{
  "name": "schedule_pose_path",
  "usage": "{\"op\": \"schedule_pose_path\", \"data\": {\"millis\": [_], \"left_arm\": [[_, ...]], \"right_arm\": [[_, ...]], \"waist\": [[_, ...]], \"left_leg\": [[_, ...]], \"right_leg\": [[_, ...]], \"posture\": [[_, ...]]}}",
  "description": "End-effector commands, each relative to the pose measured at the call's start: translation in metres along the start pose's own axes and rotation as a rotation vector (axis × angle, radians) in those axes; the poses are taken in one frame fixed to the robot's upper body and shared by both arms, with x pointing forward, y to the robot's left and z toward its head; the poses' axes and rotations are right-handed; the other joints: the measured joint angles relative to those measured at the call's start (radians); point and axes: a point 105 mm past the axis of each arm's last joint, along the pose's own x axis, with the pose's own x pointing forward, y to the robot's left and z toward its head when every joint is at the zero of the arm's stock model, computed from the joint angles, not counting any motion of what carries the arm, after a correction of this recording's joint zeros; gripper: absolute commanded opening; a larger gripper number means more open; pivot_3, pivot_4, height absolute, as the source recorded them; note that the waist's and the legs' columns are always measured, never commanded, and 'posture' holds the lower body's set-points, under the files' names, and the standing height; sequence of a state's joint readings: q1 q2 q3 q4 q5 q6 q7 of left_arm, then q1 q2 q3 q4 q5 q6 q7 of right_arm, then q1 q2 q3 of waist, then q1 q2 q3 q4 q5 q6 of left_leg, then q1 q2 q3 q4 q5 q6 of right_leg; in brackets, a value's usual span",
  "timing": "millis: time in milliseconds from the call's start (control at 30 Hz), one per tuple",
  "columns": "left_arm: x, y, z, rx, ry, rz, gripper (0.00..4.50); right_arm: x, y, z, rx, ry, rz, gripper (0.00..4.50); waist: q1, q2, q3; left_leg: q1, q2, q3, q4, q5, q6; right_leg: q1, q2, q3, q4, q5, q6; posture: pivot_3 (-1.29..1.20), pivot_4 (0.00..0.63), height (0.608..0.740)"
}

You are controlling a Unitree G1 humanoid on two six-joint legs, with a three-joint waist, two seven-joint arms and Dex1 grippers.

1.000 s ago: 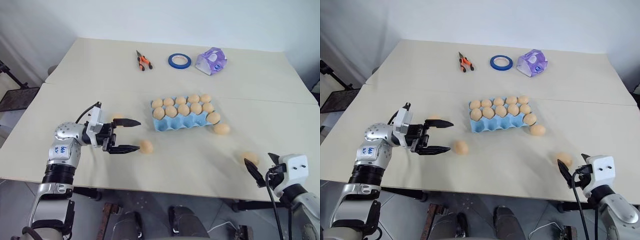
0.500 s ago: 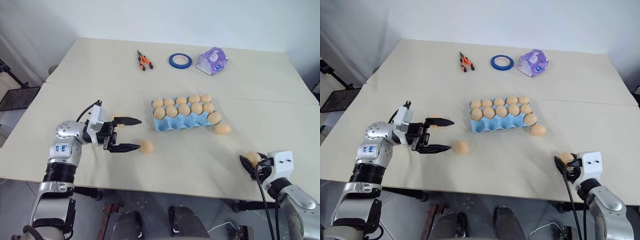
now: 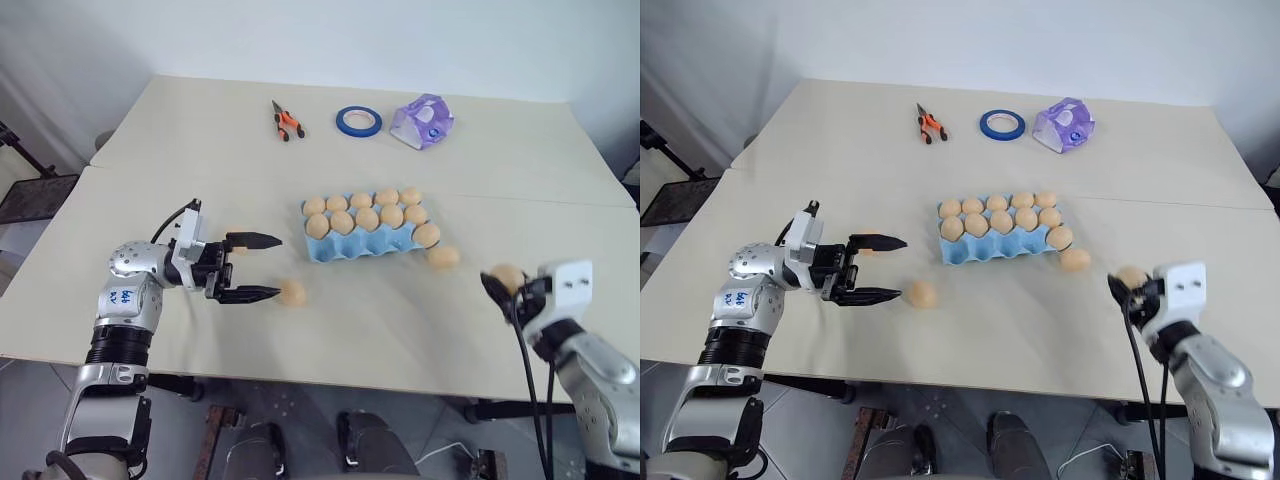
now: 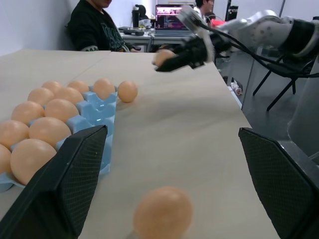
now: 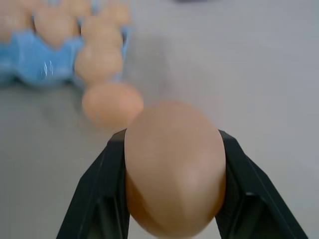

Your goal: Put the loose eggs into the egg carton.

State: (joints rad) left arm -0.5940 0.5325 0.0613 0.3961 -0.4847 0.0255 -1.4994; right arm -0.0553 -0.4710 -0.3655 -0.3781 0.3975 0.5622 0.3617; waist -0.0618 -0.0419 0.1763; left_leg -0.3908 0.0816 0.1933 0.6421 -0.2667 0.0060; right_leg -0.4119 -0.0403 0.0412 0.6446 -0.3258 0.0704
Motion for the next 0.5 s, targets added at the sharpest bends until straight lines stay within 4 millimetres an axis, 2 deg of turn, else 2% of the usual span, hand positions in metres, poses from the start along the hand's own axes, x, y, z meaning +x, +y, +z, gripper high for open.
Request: {"op": "schedule_pose_path", "data": {"millis": [33, 233, 367, 500], "left_arm": [[0.001, 0.002, 0.014, 0.065, -0.027, -0.002, 4.50], [-0.003, 0.003, 0.015, 0.076, -0.022, 0.028, 4.50], [-0.005, 0.002, 0.016, 0.082, -0.019, 0.044, 4.50], [-0.007, 0.002, 0.016, 0.087, -0.016, 0.060, 4.50]], "right_arm": [[0.024, 0.016, 0.021, -0.035, -0.037, 0.030, 1.64], [0.068, 0.057, 0.043, -0.037, -0.095, 0.138, 1.64], [0.083, 0.073, 0.039, -0.037, -0.068, 0.197, 1.64], [0.091, 0.085, 0.033, -0.062, -0.037, 0.253, 1.64]], "waist": [[0.000, 0.000, 0.000], [0.001, 0.000, 0.000], [0.005, 0.001, 0.000], [0.004, 0.001, 0.000]], "left_leg": [[0.000, 0.000, 0.000, 0.000, 0.000, 0.000], [-0.004, 0.000, 0.000, -0.002, 0.005, -0.001], [-0.017, 0.001, 0.002, 0.000, 0.005, -0.001], [-0.017, 0.002, 0.005, 0.005, 0.005, 0.000]], "right_leg": [[-0.001, 0.000, 0.000, 0.000, 0.000, 0.000], [-0.004, 0.000, -0.001, -0.002, -0.001, -0.001], [-0.017, 0.001, -0.004, 0.002, 0.000, 0.000], [-0.018, 0.001, -0.008, 0.003, -0.002, 0.003]], "posture": [[0.00, 0.150, 0.740], [0.00, 0.150, 0.740], [0.00, 0.150, 0.740], [0.00, 0.150, 0.740]]}}
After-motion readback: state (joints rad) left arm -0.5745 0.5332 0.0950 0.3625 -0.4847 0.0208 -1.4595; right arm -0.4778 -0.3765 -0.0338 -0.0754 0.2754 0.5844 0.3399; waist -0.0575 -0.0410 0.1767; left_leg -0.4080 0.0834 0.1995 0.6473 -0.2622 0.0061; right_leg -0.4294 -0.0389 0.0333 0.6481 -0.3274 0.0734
